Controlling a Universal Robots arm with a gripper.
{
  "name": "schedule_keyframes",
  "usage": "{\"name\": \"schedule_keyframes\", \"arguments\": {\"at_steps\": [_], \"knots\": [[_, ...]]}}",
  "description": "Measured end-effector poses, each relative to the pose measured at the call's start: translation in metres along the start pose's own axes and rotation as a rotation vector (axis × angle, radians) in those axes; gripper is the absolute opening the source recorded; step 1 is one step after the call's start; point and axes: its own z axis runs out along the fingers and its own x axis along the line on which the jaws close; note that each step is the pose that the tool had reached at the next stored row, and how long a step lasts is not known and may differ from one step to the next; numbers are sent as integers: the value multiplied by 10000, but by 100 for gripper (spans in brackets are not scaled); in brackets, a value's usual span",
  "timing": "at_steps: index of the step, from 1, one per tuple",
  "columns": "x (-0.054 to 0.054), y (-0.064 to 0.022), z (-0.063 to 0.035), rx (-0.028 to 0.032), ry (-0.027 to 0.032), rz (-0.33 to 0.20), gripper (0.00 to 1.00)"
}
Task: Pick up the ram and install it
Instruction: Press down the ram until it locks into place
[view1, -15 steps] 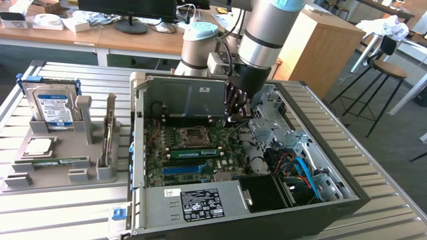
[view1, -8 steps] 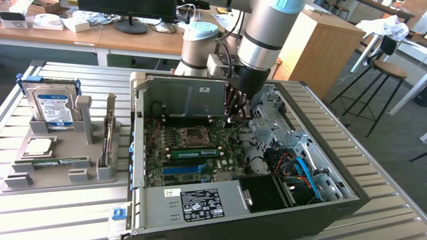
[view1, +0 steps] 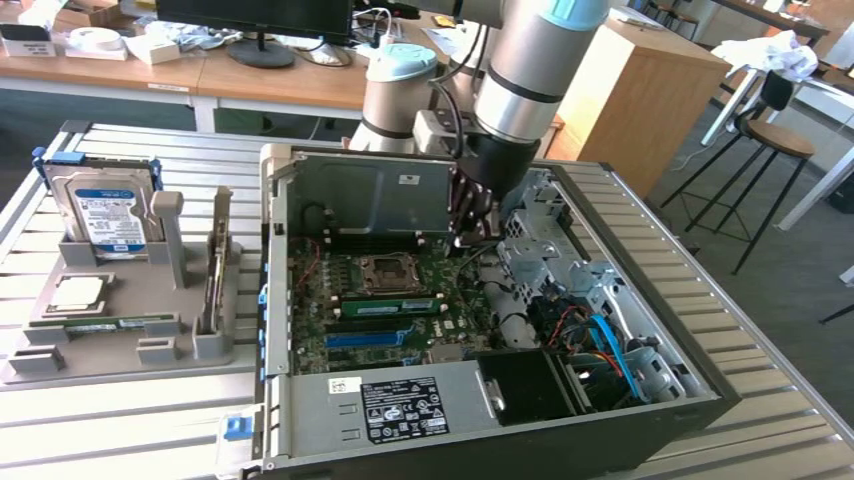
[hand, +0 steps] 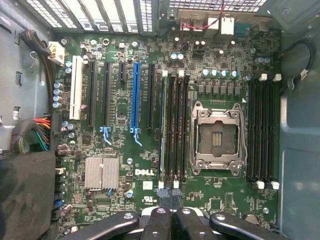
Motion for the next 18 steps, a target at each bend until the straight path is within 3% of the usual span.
{"name": "schedule_keyframes", "arguments": {"at_steps": [18], "knots": [[3, -4, 87, -1, 1, 0, 10]]}}
